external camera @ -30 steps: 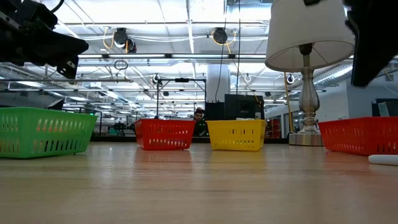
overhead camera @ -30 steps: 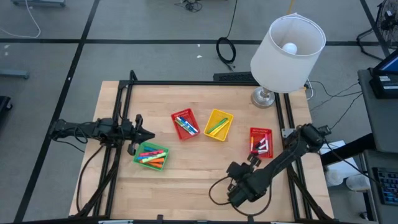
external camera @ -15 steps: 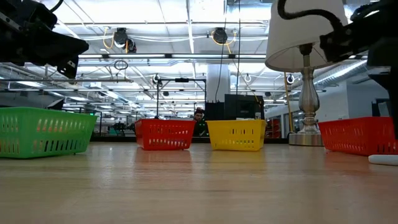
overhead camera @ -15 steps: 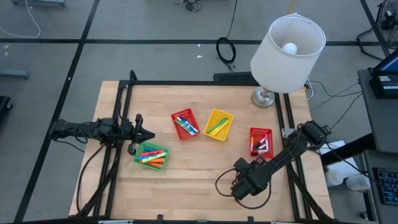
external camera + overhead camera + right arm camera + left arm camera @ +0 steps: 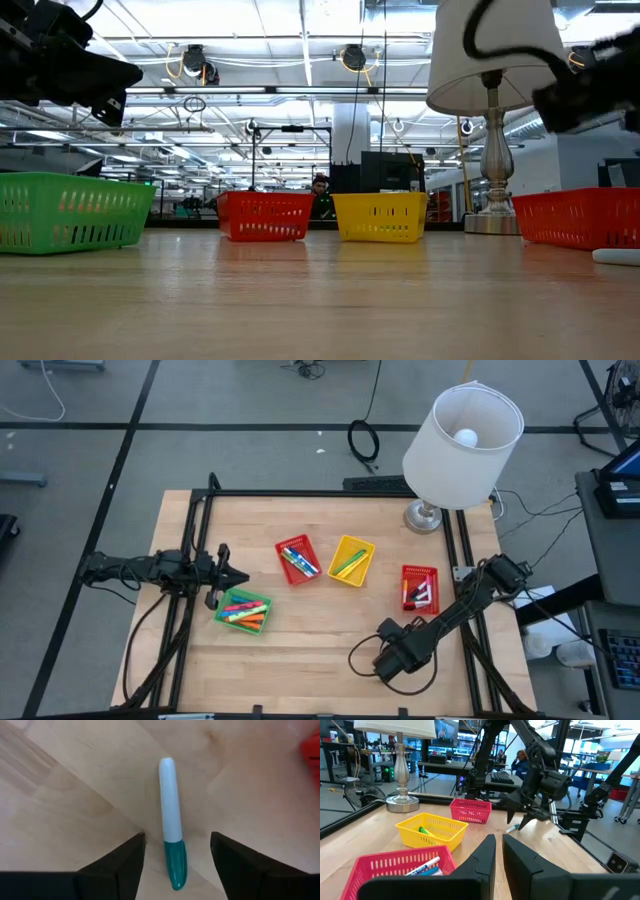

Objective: Pick & Place Markers
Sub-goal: Put the green marker into the right red bin

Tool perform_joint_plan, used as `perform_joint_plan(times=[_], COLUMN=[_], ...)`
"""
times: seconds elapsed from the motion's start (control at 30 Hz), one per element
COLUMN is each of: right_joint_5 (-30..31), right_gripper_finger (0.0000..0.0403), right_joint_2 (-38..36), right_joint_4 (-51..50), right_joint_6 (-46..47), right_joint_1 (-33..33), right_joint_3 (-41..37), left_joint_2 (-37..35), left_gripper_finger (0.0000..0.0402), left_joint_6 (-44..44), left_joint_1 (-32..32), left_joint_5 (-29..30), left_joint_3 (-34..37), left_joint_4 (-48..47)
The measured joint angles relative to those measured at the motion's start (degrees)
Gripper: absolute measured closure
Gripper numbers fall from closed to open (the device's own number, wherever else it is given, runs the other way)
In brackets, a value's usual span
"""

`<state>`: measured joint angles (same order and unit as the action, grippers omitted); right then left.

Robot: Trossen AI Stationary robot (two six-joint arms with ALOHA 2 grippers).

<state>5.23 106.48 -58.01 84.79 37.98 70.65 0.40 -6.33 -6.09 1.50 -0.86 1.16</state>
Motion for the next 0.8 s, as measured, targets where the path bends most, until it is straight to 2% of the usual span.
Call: perform_joint_plan(times=[0.17, 0.27, 0.4, 0.53, 0.73, 0.8], right_joint_5=[-1.7, -4.8, -6.0, -6.4, -6.7, -6.8], right_gripper_finger=[0.0193, 0.0199, 0.022, 0.0266, 0.036, 0.0377], right_joint_2=[-0.4, -0.6, -0.5, -0.3, -0.2, -0.2], right_joint_4=[7.9, 11.7, 12.2, 13.0, 14.4, 14.3], right_joint_6=[-0.9, -1.9, -2.8, -2.9, -4.0, -5.2], right_joint_1=[-0.2, -0.8, -1.0, -1.0, -0.9, -0.9], right_joint_3=[-5.5, -8.6, -10.5, -11.3, -11.3, -11.3], left_joint_2=[0.0, 0.0, 0.0, 0.0, 0.0, 0.0], left_gripper_finger=[0.036, 0.036, 0.036, 0.036, 0.036, 0.036], left_joint_6=[0.0, 0.0, 0.1, 0.1, 0.1, 0.1], left_joint_1=[0.0, 0.0, 0.0, 0.0, 0.0, 0.0], left_joint_5=[0.0, 0.0, 0.0, 0.0, 0.0, 0.0], left_joint_3=[0.0, -0.1, -0.1, -0.1, -0.1, -0.1], left_joint_4=[-0.4, -0.7, -0.8, -0.8, -0.9, -0.9])
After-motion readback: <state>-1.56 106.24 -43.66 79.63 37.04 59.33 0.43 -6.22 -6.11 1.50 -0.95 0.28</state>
